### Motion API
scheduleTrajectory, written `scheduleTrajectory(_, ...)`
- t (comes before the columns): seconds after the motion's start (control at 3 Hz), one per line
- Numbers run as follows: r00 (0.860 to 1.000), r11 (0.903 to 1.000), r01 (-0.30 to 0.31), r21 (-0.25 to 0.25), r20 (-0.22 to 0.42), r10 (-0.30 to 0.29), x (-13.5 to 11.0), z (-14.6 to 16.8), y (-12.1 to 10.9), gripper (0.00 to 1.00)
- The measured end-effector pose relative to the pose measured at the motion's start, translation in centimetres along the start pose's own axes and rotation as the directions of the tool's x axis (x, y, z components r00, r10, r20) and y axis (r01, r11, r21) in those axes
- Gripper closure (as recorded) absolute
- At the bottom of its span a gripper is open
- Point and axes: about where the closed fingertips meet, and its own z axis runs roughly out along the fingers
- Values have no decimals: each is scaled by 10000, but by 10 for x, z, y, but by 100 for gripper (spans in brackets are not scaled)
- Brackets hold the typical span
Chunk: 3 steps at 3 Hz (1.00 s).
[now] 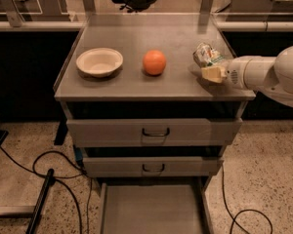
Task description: Pick 7up can from bottom drawer and place on counter
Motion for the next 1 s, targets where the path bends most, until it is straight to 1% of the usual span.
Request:
scheduleTrajectory(0.33,9960,9986,40,-531,-886,-87,5,9,-3,100)
scheduleTrajectory(0.67,9886,9956,158,-920,-1475,-293,8,15,-5,100)
scheduleTrajectory(1.0,9828,9921,229,-1231,-1792,-449,12,21,-2,100)
